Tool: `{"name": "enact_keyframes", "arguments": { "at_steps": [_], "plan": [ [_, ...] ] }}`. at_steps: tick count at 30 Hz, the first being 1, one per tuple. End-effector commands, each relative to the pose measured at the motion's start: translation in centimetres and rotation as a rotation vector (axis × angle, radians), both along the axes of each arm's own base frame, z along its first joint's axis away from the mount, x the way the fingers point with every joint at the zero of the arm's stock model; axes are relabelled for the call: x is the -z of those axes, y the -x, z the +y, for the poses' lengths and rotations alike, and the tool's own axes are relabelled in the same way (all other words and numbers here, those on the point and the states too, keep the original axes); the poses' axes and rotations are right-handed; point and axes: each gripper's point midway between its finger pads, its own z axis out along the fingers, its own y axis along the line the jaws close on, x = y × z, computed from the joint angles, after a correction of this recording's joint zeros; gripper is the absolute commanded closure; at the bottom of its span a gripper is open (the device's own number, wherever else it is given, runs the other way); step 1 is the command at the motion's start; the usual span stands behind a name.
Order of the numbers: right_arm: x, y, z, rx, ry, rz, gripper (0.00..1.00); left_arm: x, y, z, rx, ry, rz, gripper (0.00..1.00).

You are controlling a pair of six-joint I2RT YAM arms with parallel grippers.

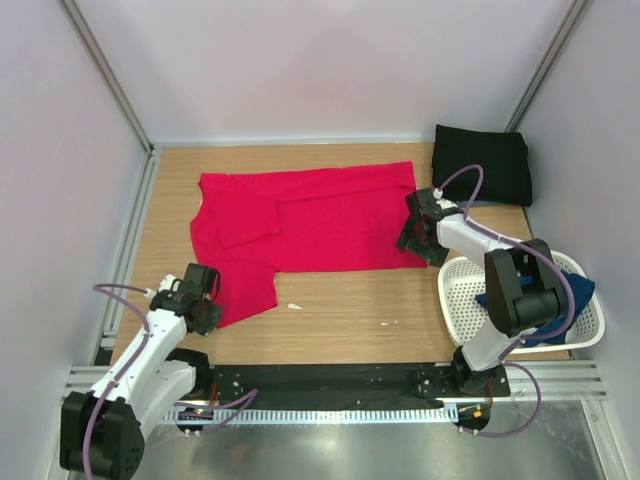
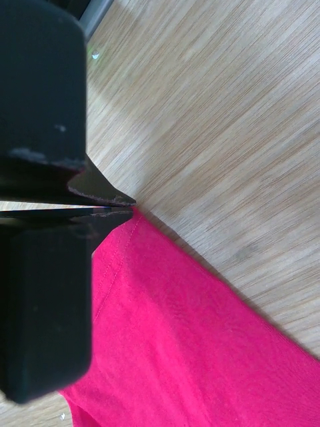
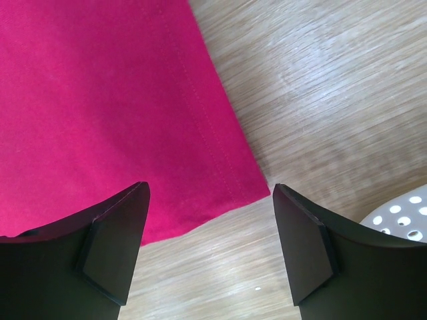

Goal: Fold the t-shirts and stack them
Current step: Fold the tshirt

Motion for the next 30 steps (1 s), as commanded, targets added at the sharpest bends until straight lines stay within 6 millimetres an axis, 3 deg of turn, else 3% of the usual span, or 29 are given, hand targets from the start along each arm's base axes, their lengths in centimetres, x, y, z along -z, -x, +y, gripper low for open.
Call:
{"name": "enact_keyframes", "arguments": {
  "at_steps": [1,6,8,13,19,22,23,30],
  "plan": [
    [0.7,0.7,-2.4,0.078,0.105,0.026,0.19,0.0,-0.2,0.6,-0.027,-0.028,-0.023,1.0],
    [0.4,0.5,-3.1,0.104,0.133,0.012,0.26,0.1,-0.4,0.5,-0.032,-0.02,-0.026,1.0],
    [0.5,0.6,-3.2,0.114,0.132,0.005,0.35,0.1,-0.4,0.6,-0.033,-0.026,-0.025,1.0],
    [1.4,0.7,-3.1,0.114,0.117,0.036,0.47,0.1,-0.3,0.6,-0.036,-0.025,-0.023,1.0],
    [2.5,1.0,-2.8,0.098,0.108,0.08,0.49,-0.1,-0.5,0.6,-0.04,-0.029,-0.025,1.0],
    [2.7,1.3,-2.8,0.107,0.11,0.082,0.62,-0.2,-0.6,0.4,-0.036,-0.019,-0.027,1.0],
    [2.6,1.3,-2.8,0.108,0.109,0.079,0.72,-0.3,-0.8,0.4,-0.035,-0.019,-0.03,1.0],
    [0.0,-0.7,-2.5,0.097,0.09,0.008,0.92,-3.8,-3.4,0.4,-0.002,-0.042,-0.108,1.0]
  ]
}}
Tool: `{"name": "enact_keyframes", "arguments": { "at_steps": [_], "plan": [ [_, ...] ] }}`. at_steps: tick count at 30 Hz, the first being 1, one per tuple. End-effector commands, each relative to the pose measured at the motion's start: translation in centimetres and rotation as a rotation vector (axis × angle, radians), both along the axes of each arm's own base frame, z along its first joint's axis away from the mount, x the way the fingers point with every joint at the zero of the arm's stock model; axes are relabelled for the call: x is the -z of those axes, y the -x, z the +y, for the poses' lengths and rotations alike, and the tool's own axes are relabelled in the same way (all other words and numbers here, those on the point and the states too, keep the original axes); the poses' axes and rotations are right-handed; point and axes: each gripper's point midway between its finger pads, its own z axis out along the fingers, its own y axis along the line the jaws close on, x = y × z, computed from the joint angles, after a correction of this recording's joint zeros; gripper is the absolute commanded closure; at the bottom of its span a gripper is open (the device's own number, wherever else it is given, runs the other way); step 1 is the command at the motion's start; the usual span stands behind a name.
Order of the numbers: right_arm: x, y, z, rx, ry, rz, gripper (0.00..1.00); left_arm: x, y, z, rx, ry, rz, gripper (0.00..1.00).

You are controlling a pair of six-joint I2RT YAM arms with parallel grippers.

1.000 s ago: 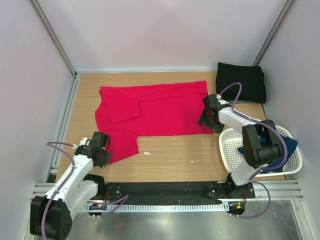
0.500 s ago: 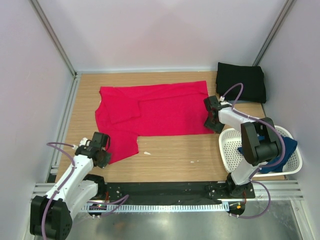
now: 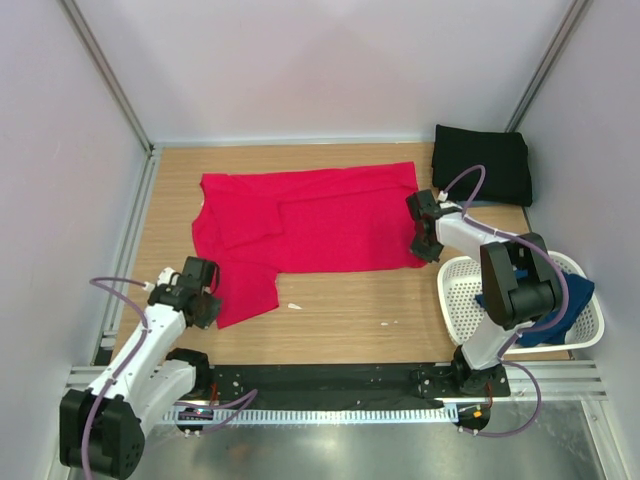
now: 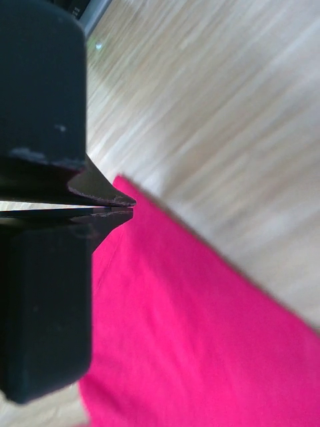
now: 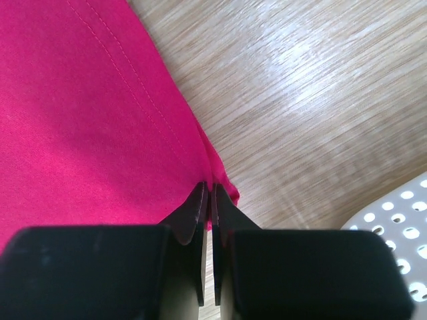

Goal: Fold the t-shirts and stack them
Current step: Fold the tshirt

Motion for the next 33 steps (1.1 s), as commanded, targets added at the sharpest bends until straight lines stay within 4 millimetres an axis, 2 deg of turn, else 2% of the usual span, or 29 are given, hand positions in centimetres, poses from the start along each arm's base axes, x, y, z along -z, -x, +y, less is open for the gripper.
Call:
{"name": "enact_keyframes", "arguments": {
  "at_steps": [1,3,4,8,13,15,17,18,21,23,27,33],
  "plan": [
    [-1.5,-0.9,-0.4,-0.001,0.015,-0.02,0.93,-3.6,-3.1,0.4,0.001,-0.037,-0.112,1.0],
    [-1.9,-1.6,0.1,-0.022,0.0,-0.029,0.96,-4.2,-3.6,0.5,0.023,-0.057,-0.116,1.0],
    [-2.3,-2.1,0.2,-0.033,0.001,-0.035,0.98,-5.3,-4.2,0.7,0.029,-0.073,-0.137,1.0],
    [-3.2,-3.1,0.2,-0.067,0.018,-0.04,0.99,-7.2,-5.6,0.8,0.048,-0.095,-0.174,1.0],
    [-4.5,-4.6,0.5,-0.091,0.021,-0.067,0.99,-8.3,-6.2,0.7,0.064,-0.105,-0.161,1.0],
    [-4.5,-4.7,0.7,-0.094,0.015,-0.068,0.99,-7.1,-4.9,0.7,0.061,-0.099,-0.098,1.0],
    [-4.0,-4.5,0.7,-0.095,0.012,-0.058,0.99,-5.9,-4.2,0.2,0.063,-0.067,-0.084,0.95],
    [-3.7,-4.4,0.6,-0.1,0.015,-0.049,0.99,-4.2,-3.0,0.3,0.063,-0.061,-0.043,0.9],
    [-3.1,-4.0,0.4,-0.098,0.025,-0.027,0.99,-2.4,-1.7,-0.3,0.048,-0.013,-0.016,0.55],
    [-3.0,-3.7,0.3,-0.1,0.026,-0.023,0.99,-1.3,-0.4,-0.6,0.04,0.015,0.024,0.48],
    [-2.7,-3.4,0.4,-0.097,0.017,-0.019,0.99,0.2,1.3,-0.5,0.025,0.023,0.073,0.46],
    [-2.5,-3.0,0.1,-0.092,0.029,-0.009,0.99,1.7,1.7,-0.9,0.033,0.041,0.09,0.49]
  ]
}}
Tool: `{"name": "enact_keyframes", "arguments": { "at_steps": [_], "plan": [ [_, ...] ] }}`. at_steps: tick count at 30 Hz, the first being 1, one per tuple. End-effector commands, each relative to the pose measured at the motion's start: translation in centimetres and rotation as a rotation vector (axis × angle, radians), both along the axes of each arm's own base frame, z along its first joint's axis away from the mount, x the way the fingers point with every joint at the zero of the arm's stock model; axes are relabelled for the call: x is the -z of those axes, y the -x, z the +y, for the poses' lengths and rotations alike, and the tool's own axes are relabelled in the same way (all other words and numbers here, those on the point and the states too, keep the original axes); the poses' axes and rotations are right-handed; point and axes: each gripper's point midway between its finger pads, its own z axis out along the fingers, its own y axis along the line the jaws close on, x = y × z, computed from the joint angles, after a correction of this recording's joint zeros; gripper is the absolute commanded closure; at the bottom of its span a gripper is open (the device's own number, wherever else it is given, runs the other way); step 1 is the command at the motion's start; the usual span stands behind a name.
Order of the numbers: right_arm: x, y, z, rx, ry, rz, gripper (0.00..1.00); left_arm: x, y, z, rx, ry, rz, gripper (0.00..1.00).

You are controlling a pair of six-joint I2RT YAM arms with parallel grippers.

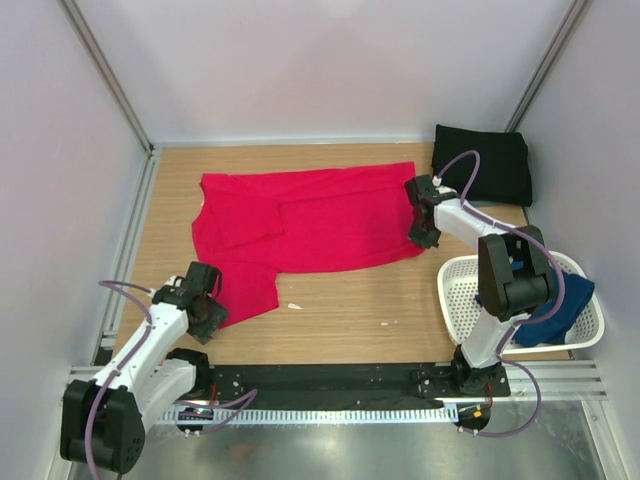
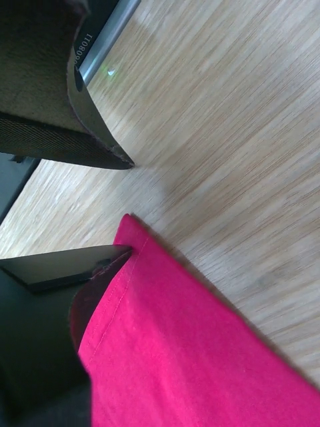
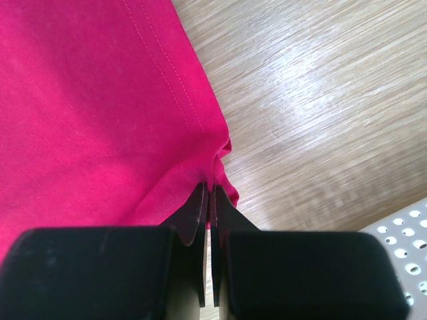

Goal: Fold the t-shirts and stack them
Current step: Fold the tshirt

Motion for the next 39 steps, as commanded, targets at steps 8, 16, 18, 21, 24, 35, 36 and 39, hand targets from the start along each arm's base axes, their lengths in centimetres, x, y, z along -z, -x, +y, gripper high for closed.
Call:
{"name": "enact_keyframes", "arguments": {
  "at_steps": [8,16,18,21,24,35,36,39],
  "plan": [
    [-0.4,0.3,-0.6,0.007,0.019,-0.009,0.99,0.0,-1.2,-0.4,0.0,0.009,-0.031,0.57],
    [-0.7,0.5,-0.9,0.011,0.031,-0.022,0.99,1.2,-1.4,-1.1,0.002,0.043,-0.011,0.57],
    [-0.7,0.6,-1.1,0.015,0.034,-0.021,0.99,1.2,-1.7,-1.1,0.003,0.043,-0.02,0.61],
    [-0.7,0.7,-1.0,0.015,0.031,-0.02,0.99,1.3,-2.1,-1.2,0.006,0.041,-0.029,0.68],
    [-0.9,0.5,-1.0,0.017,0.03,-0.027,0.99,1.5,-2.4,-1.3,0.016,0.043,-0.019,0.7],
    [-1.2,0.2,-1.1,0.014,0.039,-0.03,0.99,-0.8,-4.3,-0.9,0.039,0.007,-0.083,1.0],
    [-1.3,0.1,-1.0,0.014,0.038,-0.031,0.99,-1.3,-4.5,-0.8,0.048,0.0,-0.087,1.0],
    [-1.5,-0.2,-1.1,0.016,0.041,-0.036,0.99,-3.7,-5.9,-0.5,0.077,-0.03,-0.134,1.0]
  ]
}}
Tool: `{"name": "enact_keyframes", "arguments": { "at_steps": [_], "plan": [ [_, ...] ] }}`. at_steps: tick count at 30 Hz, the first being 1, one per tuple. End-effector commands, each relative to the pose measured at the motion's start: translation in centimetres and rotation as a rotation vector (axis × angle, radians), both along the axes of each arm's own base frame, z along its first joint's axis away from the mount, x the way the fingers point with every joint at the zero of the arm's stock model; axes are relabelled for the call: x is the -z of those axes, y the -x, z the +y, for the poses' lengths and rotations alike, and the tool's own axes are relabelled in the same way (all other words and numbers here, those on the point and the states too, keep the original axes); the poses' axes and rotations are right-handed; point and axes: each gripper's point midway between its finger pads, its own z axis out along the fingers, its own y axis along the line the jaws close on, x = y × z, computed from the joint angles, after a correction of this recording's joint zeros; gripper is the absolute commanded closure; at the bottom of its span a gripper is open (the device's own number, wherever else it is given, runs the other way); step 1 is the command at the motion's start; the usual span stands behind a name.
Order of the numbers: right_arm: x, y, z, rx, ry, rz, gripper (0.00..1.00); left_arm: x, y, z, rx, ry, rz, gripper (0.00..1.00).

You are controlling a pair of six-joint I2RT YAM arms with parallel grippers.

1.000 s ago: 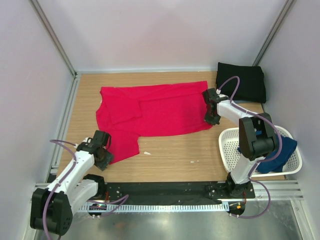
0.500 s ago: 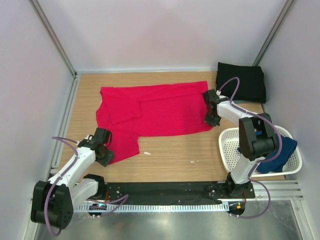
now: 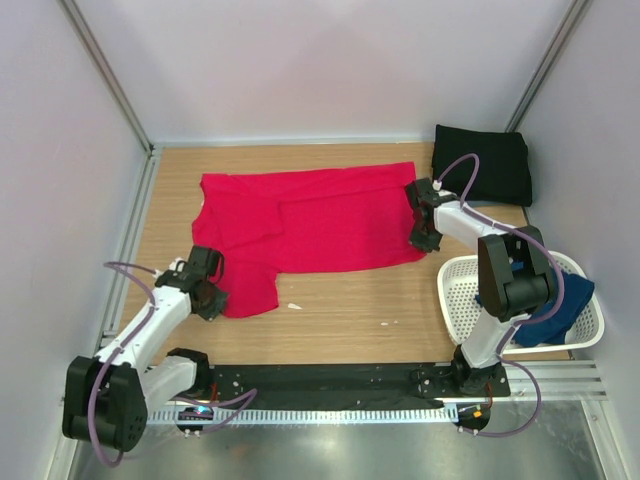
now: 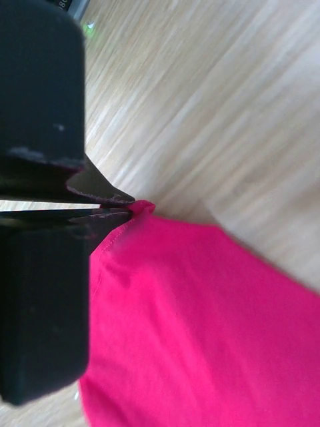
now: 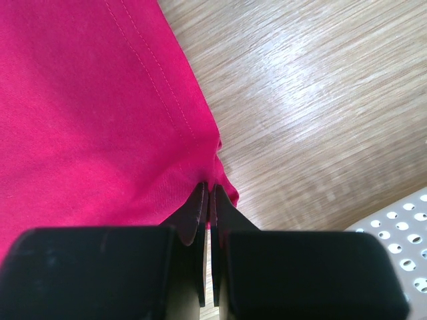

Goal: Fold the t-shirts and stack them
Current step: Fold the tshirt

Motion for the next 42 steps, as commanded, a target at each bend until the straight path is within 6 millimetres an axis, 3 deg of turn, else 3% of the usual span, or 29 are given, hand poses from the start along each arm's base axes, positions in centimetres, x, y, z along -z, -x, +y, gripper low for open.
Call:
{"name": "enact_keyframes", "arguments": {
  "at_steps": [1,12,21,22,28,29,31,32,36,37,42],
  "plan": [
    [-2.5,-1.6,-0.6,0.013,0.021,-0.073,0.99,-3.5,-2.7,0.6,0.038,-0.058,-0.104,1.0],
    [-5.6,-4.0,-0.5,0.031,0.002,-0.166,0.99,-11.8,-8.7,1.4,0.096,-0.158,-0.316,1.0],
    [-7.4,-7.9,-0.7,0.022,-0.034,-0.233,0.99,-15.2,-14.7,1.4,0.081,-0.213,-0.439,1.0],
    [-7.5,-8.3,-0.6,0.018,-0.036,-0.236,0.99,-16.3,-15.6,1.4,0.081,-0.217,-0.467,1.0],
    [-7.4,-10.9,0.1,0.018,-0.058,-0.266,0.99,-18.1,-20.1,0.7,0.16,-0.266,-0.514,1.0],
    [-7.0,-11.1,0.0,0.021,-0.057,-0.258,0.99,-19.4,-21.2,0.5,0.183,-0.279,-0.547,1.0],
    [-7.2,-11.7,0.1,0.023,-0.06,-0.268,0.99,-19.3,-22.5,0.5,0.207,-0.296,-0.538,1.0],
    [-7.2,-11.9,0.0,0.026,-0.06,-0.272,0.99,-20.5,-23.4,0.4,0.21,-0.302,-0.569,1.0],
    [-7.4,-13.0,-0.6,0.043,-0.056,-0.279,0.99,-21.1,-26.0,0.3,0.253,-0.325,-0.582,1.0],
    [-7.4,-13.2,-0.7,0.045,-0.061,-0.281,0.99,-20.4,-26.7,0.2,0.266,-0.327,-0.565,1.0],
    [-6.8,-14.0,-1.4,0.054,-0.062,-0.271,0.99,-20.6,-29.2,0.4,0.281,-0.346,-0.573,1.0]
  ]
}}
